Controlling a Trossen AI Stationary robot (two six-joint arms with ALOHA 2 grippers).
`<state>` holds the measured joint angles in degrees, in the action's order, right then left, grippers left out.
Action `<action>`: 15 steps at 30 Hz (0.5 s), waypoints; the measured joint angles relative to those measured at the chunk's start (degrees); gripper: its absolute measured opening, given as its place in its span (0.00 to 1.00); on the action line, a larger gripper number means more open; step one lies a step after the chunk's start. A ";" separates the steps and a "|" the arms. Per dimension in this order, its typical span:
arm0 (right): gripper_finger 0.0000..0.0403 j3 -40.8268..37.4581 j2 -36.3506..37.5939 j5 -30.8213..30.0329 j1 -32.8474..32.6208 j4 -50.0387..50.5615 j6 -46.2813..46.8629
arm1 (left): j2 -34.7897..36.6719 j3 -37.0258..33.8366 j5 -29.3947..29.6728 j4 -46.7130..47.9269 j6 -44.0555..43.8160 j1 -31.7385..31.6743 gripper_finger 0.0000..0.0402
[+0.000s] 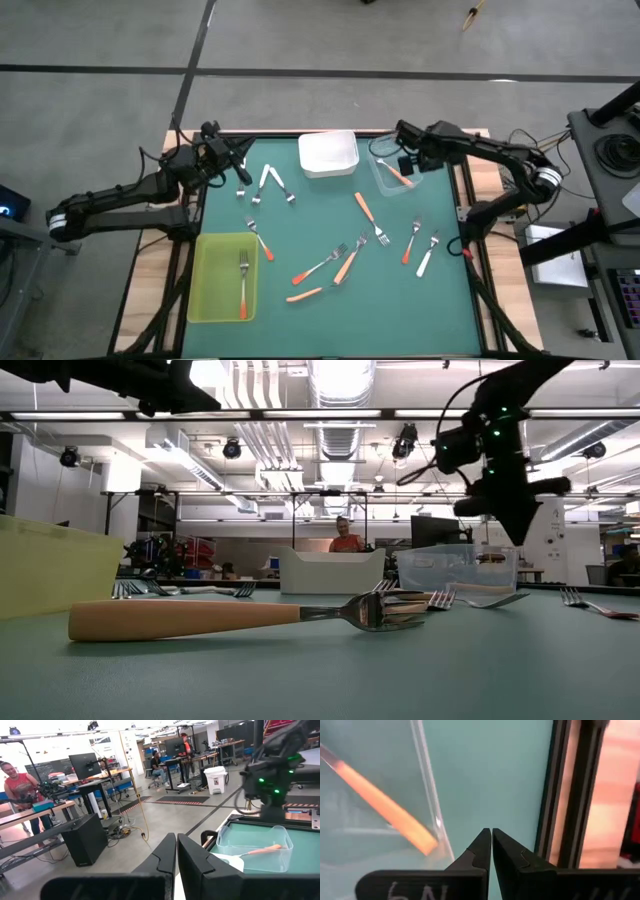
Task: Sort silverware by color (type)
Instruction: Adjust the transparent bin
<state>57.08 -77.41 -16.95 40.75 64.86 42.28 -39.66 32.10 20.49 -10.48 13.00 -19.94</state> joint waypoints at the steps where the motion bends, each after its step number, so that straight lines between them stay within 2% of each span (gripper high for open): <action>1: 0.02 -1.47 0.97 0.70 -0.63 -0.51 0.84 | 0.00 0.00 -0.02 0.00 0.00 0.00 0.00; 8: 0.02 -8.22 7.14 2.38 -7.45 -8.08 6.96 | 0.00 0.00 -0.02 -0.07 0.00 0.00 0.00; 15: 0.02 -9.17 7.96 3.02 -12.50 -12.19 10.71 | 0.00 0.00 -0.01 -0.13 -0.13 0.00 0.00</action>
<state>47.91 -69.45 -13.93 28.26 52.67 53.00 -39.66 32.10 20.48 -10.61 12.87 -19.94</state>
